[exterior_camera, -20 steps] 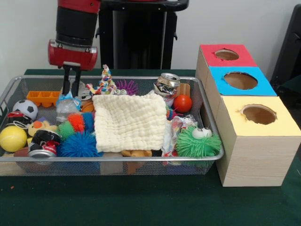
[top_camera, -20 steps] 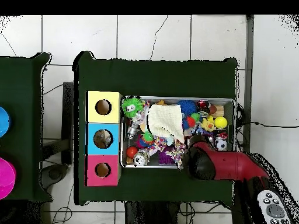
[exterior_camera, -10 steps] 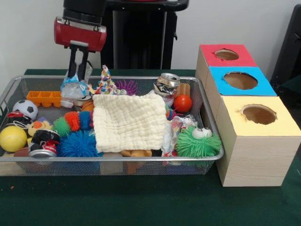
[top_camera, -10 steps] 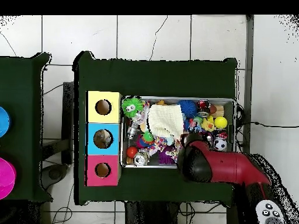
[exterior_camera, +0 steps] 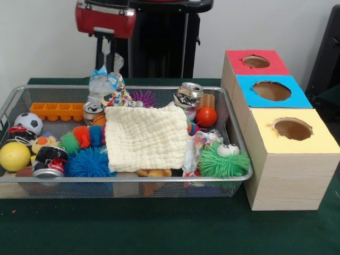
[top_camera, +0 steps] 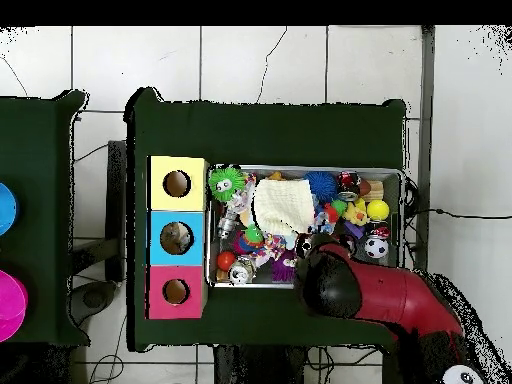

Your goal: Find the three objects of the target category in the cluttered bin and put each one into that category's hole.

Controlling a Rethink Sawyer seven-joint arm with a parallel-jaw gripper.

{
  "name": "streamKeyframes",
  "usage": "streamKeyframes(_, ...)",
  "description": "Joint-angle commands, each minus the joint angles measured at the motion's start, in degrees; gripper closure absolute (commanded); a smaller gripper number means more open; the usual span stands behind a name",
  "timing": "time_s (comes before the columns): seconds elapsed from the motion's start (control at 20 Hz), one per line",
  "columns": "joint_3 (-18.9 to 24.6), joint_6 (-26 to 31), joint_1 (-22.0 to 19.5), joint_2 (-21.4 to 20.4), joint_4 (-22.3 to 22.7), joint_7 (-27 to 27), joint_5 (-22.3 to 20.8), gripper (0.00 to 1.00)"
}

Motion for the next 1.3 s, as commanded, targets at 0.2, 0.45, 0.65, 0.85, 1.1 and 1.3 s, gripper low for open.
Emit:
streamKeyframes(0.2, 7.4, 14.55, 1.41, -0.81, 8.4, 7.62, 13.71, 1.0)
streamKeyframes(0.45, 9.45, 19.12, 1.03, -1.17, 11.39, 9.01, 22.32, 1.0)
streamKeyframes(0.65, 9.44, 23.45, 1.43, -1.87, 13.16, 10.04, 28.49, 1.0)
streamKeyframes(0.85, 9.32, 25.99, 1.78, -3.4, 15.93, 9.97, 33.71, 1.0)
streamKeyframes(1.1, 11.64, 27.5, 2.44, -4.69, 19.15, 8.07, 41.86, 1.0)
streamKeyframes(1.3, 12.3, 29.58, 4.03, -4.6, 18.57, 8.19, 45.92, 1.0)
